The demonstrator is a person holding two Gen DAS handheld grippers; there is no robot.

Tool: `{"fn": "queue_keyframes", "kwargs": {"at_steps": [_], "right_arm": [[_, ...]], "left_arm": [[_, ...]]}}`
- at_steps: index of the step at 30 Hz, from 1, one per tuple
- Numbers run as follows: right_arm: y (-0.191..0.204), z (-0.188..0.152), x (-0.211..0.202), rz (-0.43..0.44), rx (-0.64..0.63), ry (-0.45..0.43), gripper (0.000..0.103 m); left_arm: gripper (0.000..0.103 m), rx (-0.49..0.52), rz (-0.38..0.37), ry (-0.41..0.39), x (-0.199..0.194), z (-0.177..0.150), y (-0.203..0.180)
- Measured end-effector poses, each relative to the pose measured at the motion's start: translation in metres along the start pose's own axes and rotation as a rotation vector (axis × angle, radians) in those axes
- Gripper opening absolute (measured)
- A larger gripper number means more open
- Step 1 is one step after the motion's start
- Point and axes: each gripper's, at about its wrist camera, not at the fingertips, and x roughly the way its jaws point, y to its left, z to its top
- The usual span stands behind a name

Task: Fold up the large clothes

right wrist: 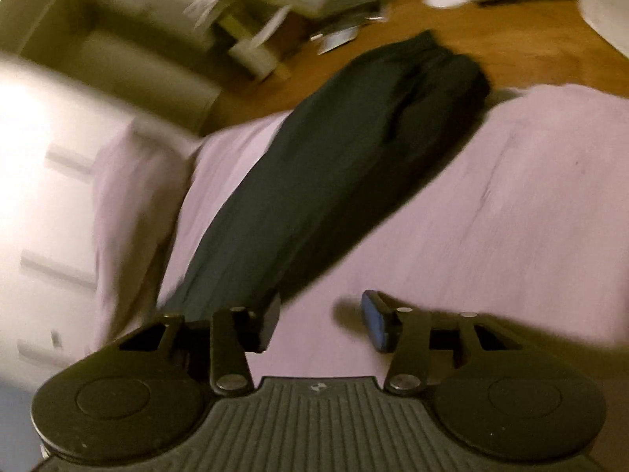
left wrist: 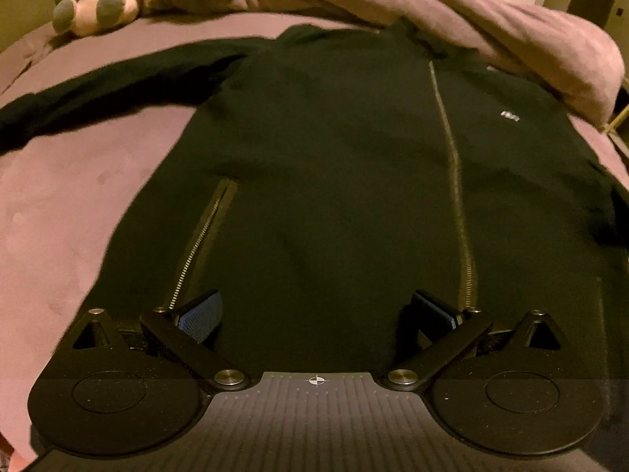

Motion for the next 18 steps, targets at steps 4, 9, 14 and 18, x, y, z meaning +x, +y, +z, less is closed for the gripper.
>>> {"fn": "queue_keyframes", "kwargs": {"at_steps": [4, 9, 14, 18], "right_arm": [[-0.018, 0.019, 0.02, 0.038, 0.172, -0.069, 0.045], [-0.021, 0.023, 0.038, 0.062, 0.295, -0.094, 0.045], [-0.033, 0.029, 0.042, 0.094, 0.342, -0.1, 0.043], [-0.027, 0.04, 0.04, 0.086, 0.277, -0.094, 0.033]], "left_arm": [[0.103, 0.01, 0.018, -0.007, 0.01, -0.004, 0.0], [0.103, 0.033, 0.002, -0.014, 0.015, -0.009, 0.002], [0.103, 0.011, -0.032, 0.005, 0.018, -0.009, 0.009], [0.103, 0.028, -0.023, -0.004, 0.018, -0.011, 0.007]]}}
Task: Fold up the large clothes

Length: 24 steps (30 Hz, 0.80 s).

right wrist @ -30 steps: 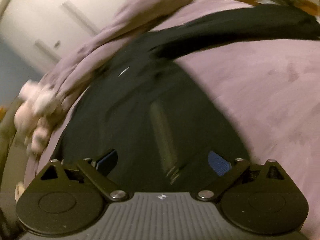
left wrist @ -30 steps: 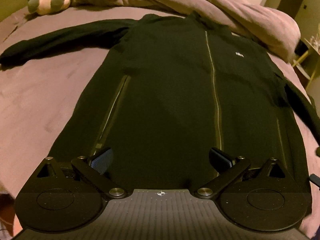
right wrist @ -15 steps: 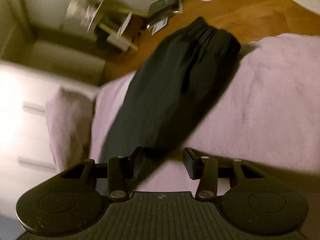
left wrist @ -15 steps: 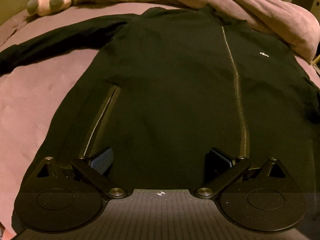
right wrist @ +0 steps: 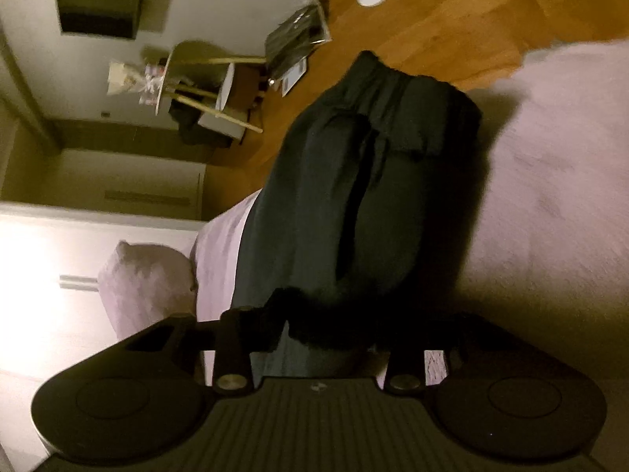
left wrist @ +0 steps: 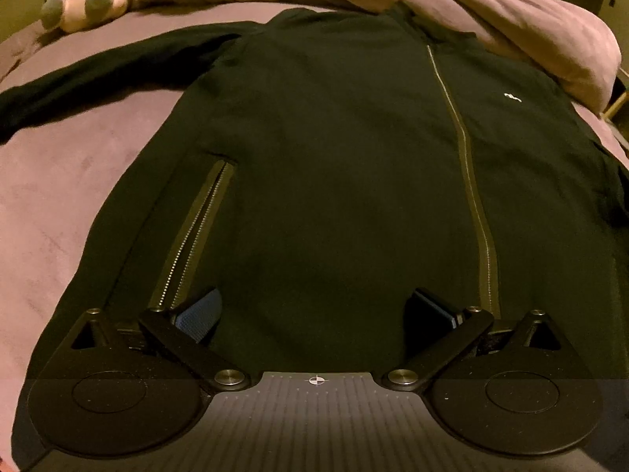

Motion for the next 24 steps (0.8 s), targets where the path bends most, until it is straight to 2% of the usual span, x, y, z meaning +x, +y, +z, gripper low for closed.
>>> {"fn": "queue_keyframes", "kwargs": {"at_steps": [1, 2, 7, 11, 13, 16, 20, 24], "right_arm": [[0.005, 0.001, -0.001, -0.007, -0.034, -0.005, 0.023], [0.01, 0.001, -0.001, -0.028, -0.079, -0.014, 0.02], [0.059, -0.018, -0.006, -0.13, -0.43, -0.12, 0.018], [0.115, -0.045, -0.013, -0.138, -0.69, -0.184, 0.014], [0.148, -0.07, -0.016, -0.132, -0.858, -0.212, 0.011], [0.193, -0.118, -0.018, -0.111, -1.089, -0.207, 0.01], [0.239, -0.215, -0.001, -0.076, -1.457, -0.156, 0.01], [0.231, -0.33, 0.017, -0.078, -1.833, -0.108, 0.011]], "left_arm": [[0.103, 0.001, 0.0, -0.007, 0.0, -0.001, 0.0], [0.103, 0.003, 0.001, -0.018, -0.001, -0.003, 0.0], [0.103, 0.035, 0.006, -0.003, -0.002, 0.001, -0.003], [0.103, 0.012, -0.016, 0.026, -0.006, 0.009, 0.0], [0.103, -0.007, -0.038, 0.028, -0.008, 0.015, 0.004], [0.103, -0.035, -0.073, -0.004, -0.016, 0.028, 0.01], [0.103, -0.041, -0.084, -0.073, -0.025, 0.048, 0.019], [0.103, -0.066, -0.073, -0.095, -0.023, 0.066, 0.031]]}}
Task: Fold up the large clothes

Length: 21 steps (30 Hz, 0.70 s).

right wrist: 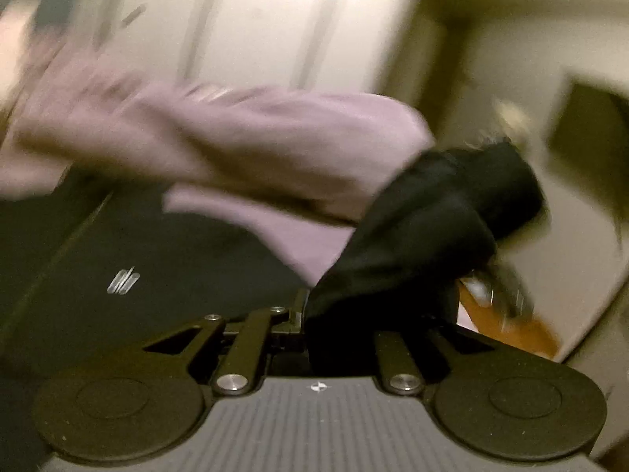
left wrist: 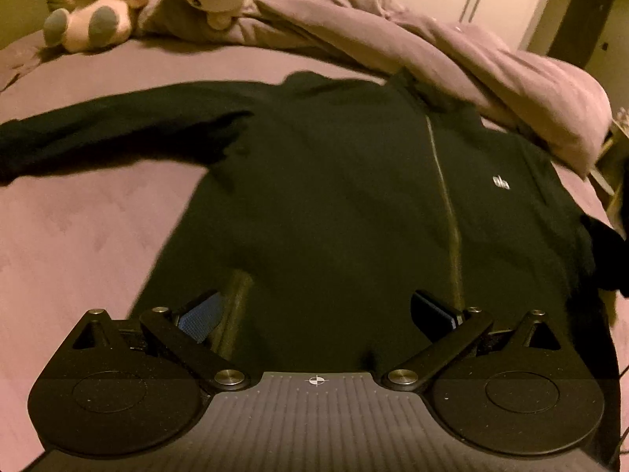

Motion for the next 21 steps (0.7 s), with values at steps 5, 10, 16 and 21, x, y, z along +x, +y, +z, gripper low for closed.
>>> {"fn": "queue_keyframes", "kwargs": {"at_steps": [5, 10, 16, 21], "right_arm": [[0.112, -0.038, 0.009, 0.012, -0.415, 0.091, 0.034], [0.125, -0.056, -0.012, 0.063, -0.529, 0.058, 0.042], [0.014, -0.045, -0.039, 0.373, 0.1, 0.183, 0.044], [-0.058, -0.083, -0.034, 0.495, 0.542, 0.251, 0.044]], "left_arm": [[0.103, 0.006, -0.004, -0.017, 0.007, 0.018, 0.002], [0.103, -0.002, -0.078, 0.006, 0.024, 0.031, -0.015], [0.103, 0.003, -0.258, 0.006, 0.05, 0.057, -0.061], [0.103, -0.051, -0.463, 0.097, 0.109, 0.089, -0.113]]}}
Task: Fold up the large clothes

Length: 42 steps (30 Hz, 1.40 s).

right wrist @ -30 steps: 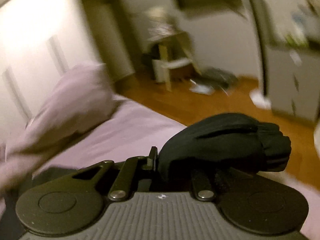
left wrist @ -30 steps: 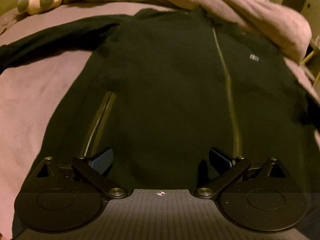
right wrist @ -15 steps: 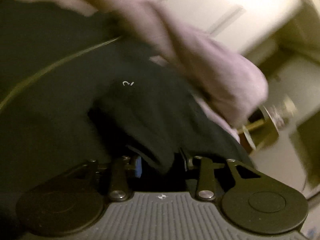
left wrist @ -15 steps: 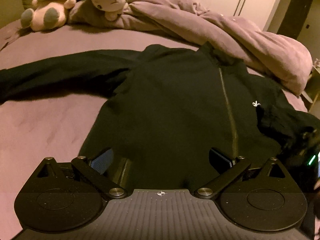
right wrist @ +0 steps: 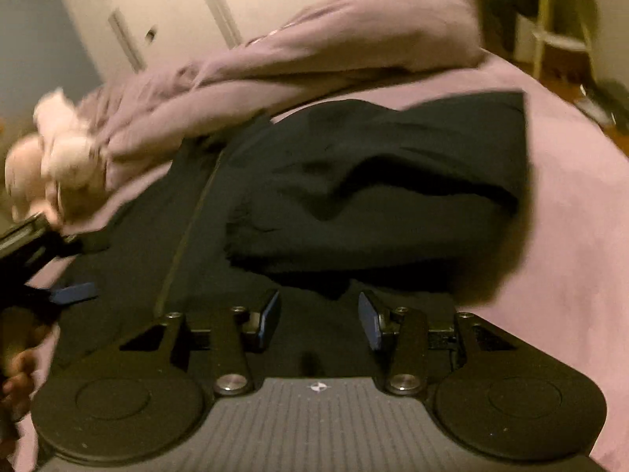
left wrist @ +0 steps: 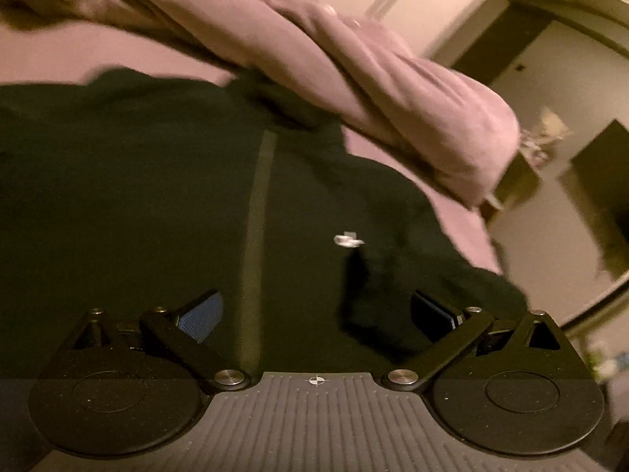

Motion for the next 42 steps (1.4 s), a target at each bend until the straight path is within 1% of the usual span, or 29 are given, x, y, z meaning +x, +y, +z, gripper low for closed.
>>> {"fn": "queue_keyframes", "kwargs": {"at_steps": [3, 4, 5, 7, 9, 11, 12, 13, 14, 16, 18, 19, 20, 21, 22, 25, 27, 28, 30, 32, 33, 35, 36, 37, 38, 39, 40, 41, 42], "right_arm": [[-0.02, -0.01, -0.005, 0.035, 0.087, 0.002, 0.044], [-0.028, -0.006, 0.0, 0.045, 0.104, 0.004, 0.044], [-0.029, -0.01, -0.003, 0.045, 0.115, 0.007, 0.044], [-0.035, -0.012, -0.005, 0.051, 0.131, 0.009, 0.044], [-0.038, -0.012, -0.001, 0.061, 0.143, 0.01, 0.044], [-0.036, -0.009, 0.002, 0.064, 0.146, -0.001, 0.044], [-0.036, -0.009, 0.002, 0.063, 0.147, -0.007, 0.044], [-0.038, -0.008, 0.003, 0.062, 0.152, -0.012, 0.044], [-0.04, -0.008, 0.003, 0.063, 0.159, -0.016, 0.044], [-0.042, -0.008, 0.004, 0.066, 0.178, -0.02, 0.044], [-0.043, -0.008, 0.005, 0.064, 0.188, -0.022, 0.044], [-0.043, -0.008, 0.005, 0.062, 0.191, -0.021, 0.044], [-0.044, -0.008, 0.005, 0.061, 0.192, -0.021, 0.044], [-0.044, -0.008, 0.005, 0.058, 0.191, -0.021, 0.044], [-0.045, -0.008, 0.005, 0.051, 0.19, -0.022, 0.044], [-0.045, -0.003, 0.003, 0.02, 0.18, -0.032, 0.044], [-0.045, 0.002, 0.0, 0.007, 0.177, -0.05, 0.044], [-0.045, 0.006, -0.002, 0.001, 0.174, -0.06, 0.044], [-0.043, 0.012, -0.005, -0.007, 0.164, -0.078, 0.044], [-0.039, 0.02, -0.005, -0.007, 0.153, -0.092, 0.044], [-0.037, 0.024, -0.004, -0.003, 0.15, -0.096, 0.044], [-0.034, 0.031, 0.002, 0.009, 0.161, -0.1, 0.044], [-0.033, 0.034, 0.005, 0.019, 0.174, -0.095, 0.044], [-0.032, 0.036, 0.008, 0.022, 0.186, -0.096, 0.044], [-0.031, 0.036, 0.01, 0.019, 0.192, -0.102, 0.044], [-0.03, 0.036, 0.011, 0.015, 0.196, -0.109, 0.044], [-0.03, 0.036, 0.011, 0.012, 0.202, -0.115, 0.044], [-0.029, 0.033, 0.012, 0.015, 0.21, -0.119, 0.044], [-0.029, 0.03, 0.014, 0.021, 0.219, -0.117, 0.044]], "left_arm": [[0.103, -0.023, -0.032, 0.074, 0.048, 0.011, -0.006], [0.1, -0.026, -0.039, 0.096, 0.06, 0.012, -0.007], [0.091, -0.029, -0.042, 0.125, 0.076, 0.012, -0.009], [0.089, -0.024, -0.047, 0.185, 0.099, 0.012, -0.01], [0.089, 0.01, -0.039, 0.188, 0.109, 0.009, -0.014], [0.088, 0.029, -0.066, 0.19, 0.114, 0.009, -0.019], [0.086, 0.01, -0.102, 0.197, 0.115, 0.01, -0.019], [0.077, -0.023, -0.16, 0.22, 0.118, 0.01, -0.019], [0.077, -0.06, -0.197, 0.255, 0.121, 0.009, -0.017], [0.077, -0.063, -0.191, 0.297, 0.133, 0.004, -0.02], [0.077, -0.051, -0.166, 0.296, 0.141, 0.005, -0.025], [0.072, -0.056, -0.169, 0.29, 0.141, 0.006, -0.028], [0.048, -0.053, -0.174, 0.285, 0.139, 0.007, -0.032], [0.042, -0.055, -0.17, 0.286, 0.136, 0.008, -0.034], [0.039, -0.055, -0.168, 0.287, 0.133, 0.007, -0.035], [0.029, 0.037, -0.127, 0.24, 0.114, 0.013, -0.043], [0.022, 0.023, -0.113, 0.212, 0.096, 0.025, -0.037], [0.006, 0.019, -0.104, 0.176, 0.081, 0.033, -0.03], [0.004, 0.009, -0.049, 0.091, 0.052, 0.051, -0.009], [0.004, 0.026, 0.068, -0.02, 0.023, 0.066, 0.017], [0.003, 0.022, 0.12, -0.056, 0.012, 0.071, 0.03], [0.0, -0.043, 0.191, -0.082, -0.004, 0.078, 0.062], [0.002, -0.077, 0.198, -0.084, -0.009, 0.077, 0.074], [0.01, -0.092, 0.188, -0.076, -0.01, 0.076, 0.08], [0.025, -0.098, 0.14, -0.048, -0.007, 0.072, 0.082], [0.036, -0.093, 0.085, -0.03, -0.002, 0.068, 0.08], [0.054, -0.083, 0.047, -0.021, 0.0, 0.063, 0.077], [0.062, -0.061, 0.004, -0.015, 0.009, 0.056, 0.068], [0.064, -0.038, -0.036, -0.002, 0.021, 0.05, 0.057]]}}
